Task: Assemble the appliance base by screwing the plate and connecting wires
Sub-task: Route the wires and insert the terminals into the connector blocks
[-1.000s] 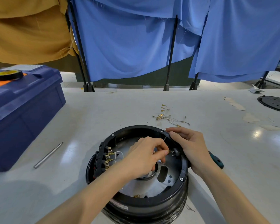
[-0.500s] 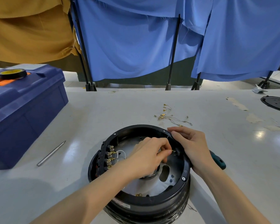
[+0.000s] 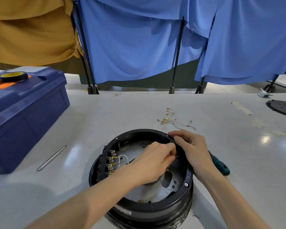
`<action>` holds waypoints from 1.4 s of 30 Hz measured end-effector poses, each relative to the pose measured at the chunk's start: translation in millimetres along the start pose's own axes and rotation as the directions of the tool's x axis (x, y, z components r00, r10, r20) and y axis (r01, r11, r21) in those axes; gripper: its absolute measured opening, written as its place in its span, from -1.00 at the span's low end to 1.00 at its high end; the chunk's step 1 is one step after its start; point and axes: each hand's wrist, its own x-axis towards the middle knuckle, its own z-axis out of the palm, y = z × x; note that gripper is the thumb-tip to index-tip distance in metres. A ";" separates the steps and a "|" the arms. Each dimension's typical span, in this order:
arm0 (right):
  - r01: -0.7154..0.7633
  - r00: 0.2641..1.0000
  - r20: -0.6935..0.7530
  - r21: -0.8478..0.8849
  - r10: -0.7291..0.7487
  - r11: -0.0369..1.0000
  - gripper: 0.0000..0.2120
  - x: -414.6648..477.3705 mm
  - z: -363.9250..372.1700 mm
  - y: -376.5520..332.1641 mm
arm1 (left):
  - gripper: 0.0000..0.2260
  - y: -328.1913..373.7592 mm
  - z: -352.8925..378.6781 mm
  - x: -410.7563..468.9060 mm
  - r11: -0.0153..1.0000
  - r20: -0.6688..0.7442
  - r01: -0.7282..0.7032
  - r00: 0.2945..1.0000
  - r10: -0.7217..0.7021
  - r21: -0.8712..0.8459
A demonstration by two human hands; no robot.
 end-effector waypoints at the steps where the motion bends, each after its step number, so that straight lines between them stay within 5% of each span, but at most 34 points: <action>1: -0.003 1.000 0.011 0.004 0.003 1.000 -0.75 -0.3 -0.9 -0.2 | -0.89 1.0 -0.8 0.0 1.000 0.001 0.000 1.000 0.000 -0.003; 3: -0.012 1.000 0.023 0.024 0.012 1.000 -0.76 -0.8 -2.8 -0.1 | -0.94 1.7 -6.2 0.5 1.000 0.009 0.001 1.000 -0.001 0.002; 6: -0.033 0.999 0.012 0.067 0.032 0.997 -0.79 0.3 -4.9 0.5 | -0.71 -4.8 -21.5 -1.8 0.998 -0.007 0.059 0.998 -0.059 -0.026; 10: -0.156 0.988 0.048 0.174 0.149 0.972 -0.85 13.9 -12.4 -0.1 | -0.54 -23.1 -45.8 -17.1 0.993 -0.171 0.099 0.979 -0.109 -0.066; 14: -0.134 0.991 -0.006 -0.071 0.134 0.988 -0.88 43.0 -17.8 6.4 | -0.64 -40.9 -58.6 -28.1 0.982 -0.332 0.187 0.925 -0.183 -0.020; 16: -0.105 0.994 -0.060 -0.264 0.092 0.959 -0.87 61.8 -17.0 13.3 | -0.60 -44.7 -57.9 -28.6 0.964 -0.304 0.264 0.923 -0.238 0.046; 21: -0.114 0.993 -0.071 -0.664 0.089 0.739 -0.68 110.1 -15.2 33.6 | -0.59 -47.8 -50.6 -25.7 0.943 -0.260 0.313 0.925 -0.277 0.108; 24: -0.132 0.991 -0.110 -0.754 0.075 0.644 -0.77 119.3 -9.7 42.1 | -0.60 -50.4 -50.3 -25.7 0.946 -0.284 0.303 0.923 -0.260 0.118; 29: -0.161 0.984 -0.171 -0.708 0.054 0.687 -0.77 114.8 -5.8 38.8 | -0.61 -51.9 -49.8 -25.2 0.950 -0.294 0.293 0.922 -0.251 0.110; 33: -0.146 0.977 -0.209 -0.544 0.035 0.826 -0.85 107.1 -16.2 18.3 | -0.60 -52.3 -49.1 -24.9 0.947 -0.297 0.293 0.923 -0.245 0.132; 42: -0.094 0.995 -0.048 -0.125 0.088 0.988 -0.96 72.9 -34.5 -20.4 | -0.59 -48.3 -50.8 -25.1 0.953 -0.326 0.289 0.913 -0.246 0.091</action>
